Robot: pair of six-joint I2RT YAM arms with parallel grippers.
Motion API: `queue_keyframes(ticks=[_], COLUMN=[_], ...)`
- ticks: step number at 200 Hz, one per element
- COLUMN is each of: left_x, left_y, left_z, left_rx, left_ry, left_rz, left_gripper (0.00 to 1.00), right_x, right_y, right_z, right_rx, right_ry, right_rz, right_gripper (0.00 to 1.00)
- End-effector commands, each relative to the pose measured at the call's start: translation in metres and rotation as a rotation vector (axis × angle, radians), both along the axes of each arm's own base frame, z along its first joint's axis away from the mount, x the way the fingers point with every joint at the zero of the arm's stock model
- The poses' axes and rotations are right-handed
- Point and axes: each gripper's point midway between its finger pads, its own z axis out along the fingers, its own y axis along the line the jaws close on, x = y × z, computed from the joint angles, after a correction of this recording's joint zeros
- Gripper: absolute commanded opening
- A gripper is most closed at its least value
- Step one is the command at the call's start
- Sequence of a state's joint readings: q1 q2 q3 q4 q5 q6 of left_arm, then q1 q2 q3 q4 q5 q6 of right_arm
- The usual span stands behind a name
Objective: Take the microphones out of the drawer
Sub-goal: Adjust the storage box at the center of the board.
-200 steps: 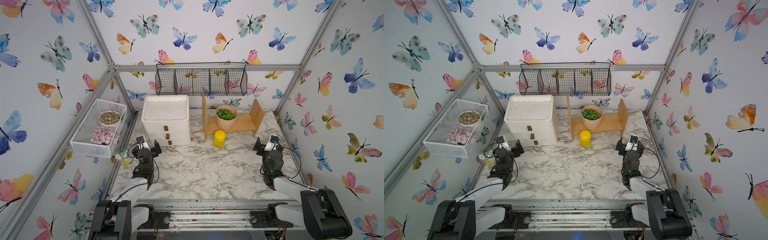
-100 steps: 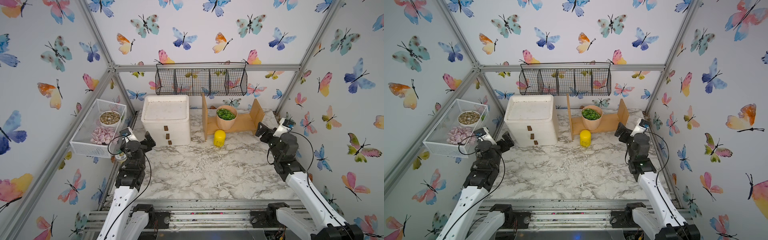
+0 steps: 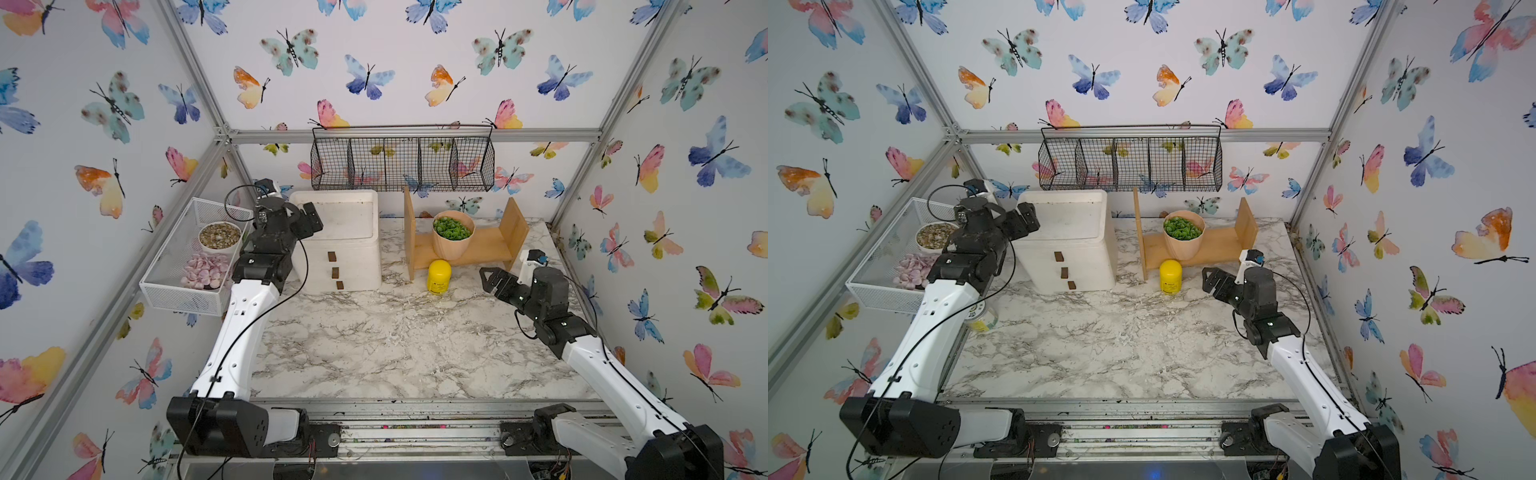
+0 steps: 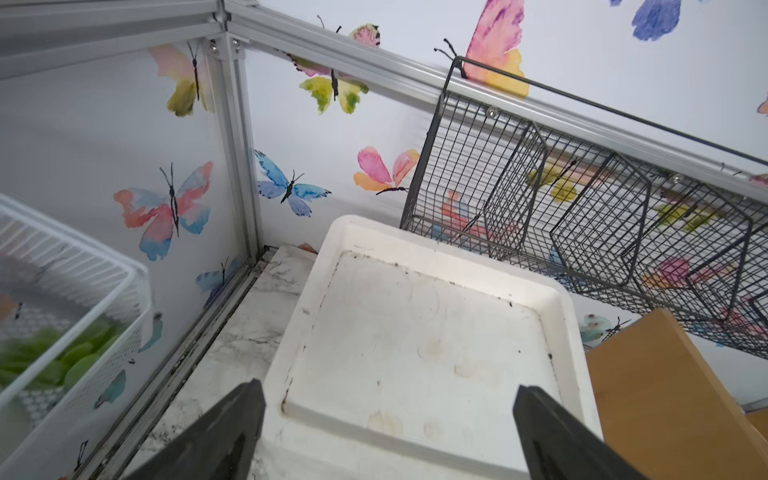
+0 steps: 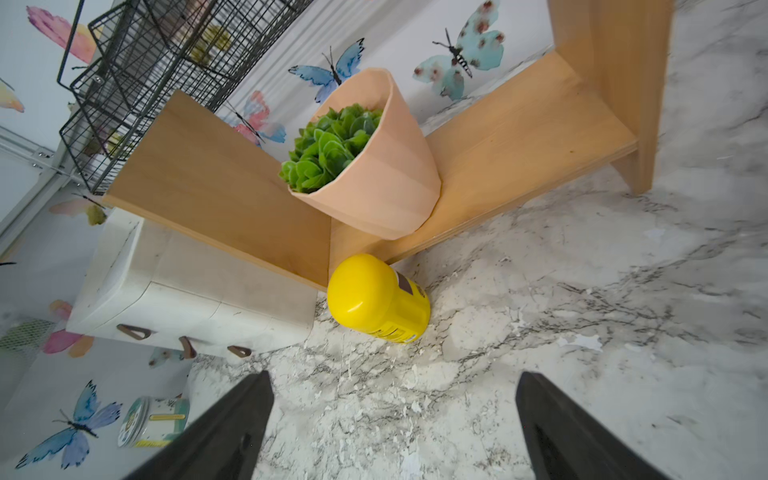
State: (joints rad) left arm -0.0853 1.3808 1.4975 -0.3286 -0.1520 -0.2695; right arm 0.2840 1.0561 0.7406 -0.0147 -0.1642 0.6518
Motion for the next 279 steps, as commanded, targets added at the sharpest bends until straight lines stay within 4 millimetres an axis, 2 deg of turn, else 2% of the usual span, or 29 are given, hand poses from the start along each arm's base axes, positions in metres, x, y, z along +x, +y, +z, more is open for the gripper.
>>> queue_keyframes(ticks=[1, 27, 41, 85, 102, 137, 163, 197, 212, 229, 247, 259, 279], left_x=[0.013, 0.037, 0.051, 0.084, 0.091, 0.102, 0.109, 0.114, 0.115, 0.116, 0.116, 0.116, 0.112], left_y=[-0.003, 0.003, 0.01, 0.035, 0.044, 0.059, 0.061, 0.063, 0.063, 0.062, 0.061, 0.059, 0.057], left_z=[-0.01, -0.023, -0.033, -0.053, -0.059, -0.09, -0.111, -0.126, -0.13, -0.134, -0.138, -0.14, -0.142], left_rx=[0.039, 0.063, 0.066, 0.09, 0.112, 0.101, 0.102, 0.12, 0.131, 0.138, 0.137, 0.132, 0.121], left_ry=[0.073, 0.115, 0.147, 0.212, 0.231, 0.289, 0.321, 0.339, 0.343, 0.347, 0.351, 0.351, 0.355], left_rz=[-0.024, -0.003, 0.006, 0.033, 0.05, 0.057, 0.049, 0.048, 0.044, 0.028, 0.019, 0.011, -0.002], left_gripper=[0.98, 0.96, 0.91, 0.84, 0.83, 0.77, 0.71, 0.63, 0.57, 0.45, 0.19, 0.18, 0.09], right_x=[-0.003, -0.001, 0.002, 0.013, 0.017, 0.027, 0.033, 0.037, 0.038, 0.037, 0.037, 0.037, 0.036], right_y=[0.024, 0.041, 0.047, 0.062, 0.065, 0.072, 0.078, 0.081, 0.081, 0.083, 0.084, 0.085, 0.084], right_z=[0.02, 0.034, 0.038, 0.03, 0.026, 0.018, 0.021, 0.025, 0.023, 0.022, 0.021, 0.022, 0.025], right_rx=[0.043, 0.059, 0.055, 0.025, 0.021, 0.014, 0.005, -0.01, -0.016, -0.014, -0.013, -0.012, -0.012], right_ry=[-0.014, -0.038, -0.05, -0.039, -0.032, -0.016, -0.026, -0.032, -0.026, -0.017, -0.008, -0.009, -0.012], right_rz=[0.098, 0.155, 0.171, 0.202, 0.204, 0.213, 0.221, 0.215, 0.209, 0.209, 0.207, 0.205, 0.198], right_gripper=[0.98, 0.99, 0.98, 0.99, 0.98, 0.99, 0.99, 0.98, 0.98, 0.98, 0.98, 0.98, 0.98])
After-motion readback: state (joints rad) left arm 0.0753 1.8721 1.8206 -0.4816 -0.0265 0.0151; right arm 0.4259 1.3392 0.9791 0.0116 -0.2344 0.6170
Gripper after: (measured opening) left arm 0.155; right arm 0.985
